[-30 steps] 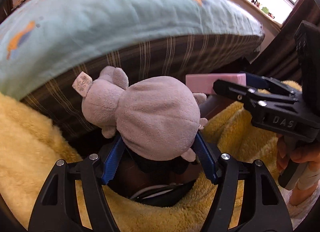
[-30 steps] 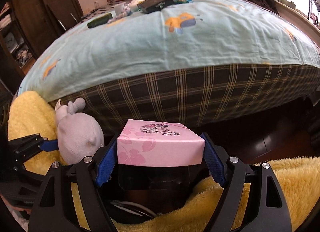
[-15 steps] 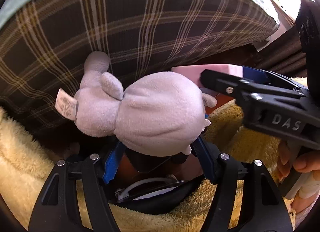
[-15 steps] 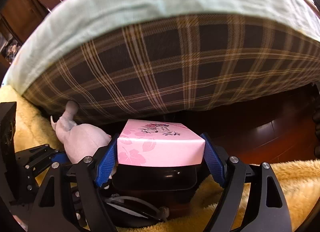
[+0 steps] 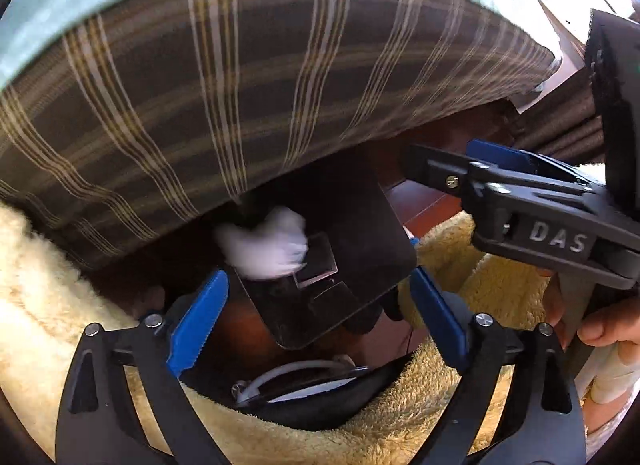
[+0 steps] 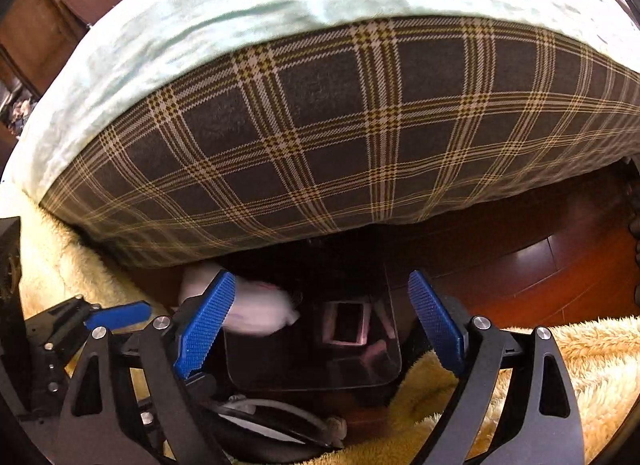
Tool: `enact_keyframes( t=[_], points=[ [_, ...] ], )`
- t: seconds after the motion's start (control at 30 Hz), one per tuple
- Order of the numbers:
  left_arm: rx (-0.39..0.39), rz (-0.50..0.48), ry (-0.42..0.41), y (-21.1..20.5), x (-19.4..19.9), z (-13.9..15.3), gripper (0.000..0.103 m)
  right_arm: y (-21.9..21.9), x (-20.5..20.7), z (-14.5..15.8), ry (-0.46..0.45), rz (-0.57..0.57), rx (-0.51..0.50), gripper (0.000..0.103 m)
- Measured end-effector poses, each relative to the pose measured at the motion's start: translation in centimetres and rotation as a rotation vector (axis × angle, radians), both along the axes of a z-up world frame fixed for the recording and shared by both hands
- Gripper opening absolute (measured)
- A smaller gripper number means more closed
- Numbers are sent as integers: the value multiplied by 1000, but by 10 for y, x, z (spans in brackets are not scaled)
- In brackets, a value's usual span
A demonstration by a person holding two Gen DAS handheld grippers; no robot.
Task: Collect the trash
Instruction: 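Open the right tool over the bin while the left tool releases the plush, then raise both open tools back over the bed items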
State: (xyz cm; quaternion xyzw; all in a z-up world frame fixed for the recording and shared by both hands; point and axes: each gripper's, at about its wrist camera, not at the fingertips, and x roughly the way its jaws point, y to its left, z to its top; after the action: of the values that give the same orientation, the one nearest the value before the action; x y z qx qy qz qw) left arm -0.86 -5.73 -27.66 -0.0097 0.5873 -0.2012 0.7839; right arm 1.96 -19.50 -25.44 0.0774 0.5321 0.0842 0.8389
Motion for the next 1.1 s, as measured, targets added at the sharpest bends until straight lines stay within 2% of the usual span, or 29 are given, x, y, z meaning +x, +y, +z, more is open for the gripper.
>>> enact_keyframes(
  t=[0.23, 0.47, 0.63, 0.83, 1.1],
  points=[
    [16, -1, -88, 2, -9, 30, 89, -21, -4, 44, -88, -22, 2, 89],
    [24, 31, -226, 22, -7, 81, 90, -36, -1, 115, -255, -27, -18, 89],
    [26, 84, -301, 39, 7, 117, 90, -35, 24, 152, -337, -7, -25, 90],
    [49, 184, -386, 75, 36, 157, 90, -17, 66, 158, -374, 35, -12, 93],
    [86, 280, -396, 103, 109, 164, 89, 3, 127, 151, -358, 51, -117, 94]
  ],
)
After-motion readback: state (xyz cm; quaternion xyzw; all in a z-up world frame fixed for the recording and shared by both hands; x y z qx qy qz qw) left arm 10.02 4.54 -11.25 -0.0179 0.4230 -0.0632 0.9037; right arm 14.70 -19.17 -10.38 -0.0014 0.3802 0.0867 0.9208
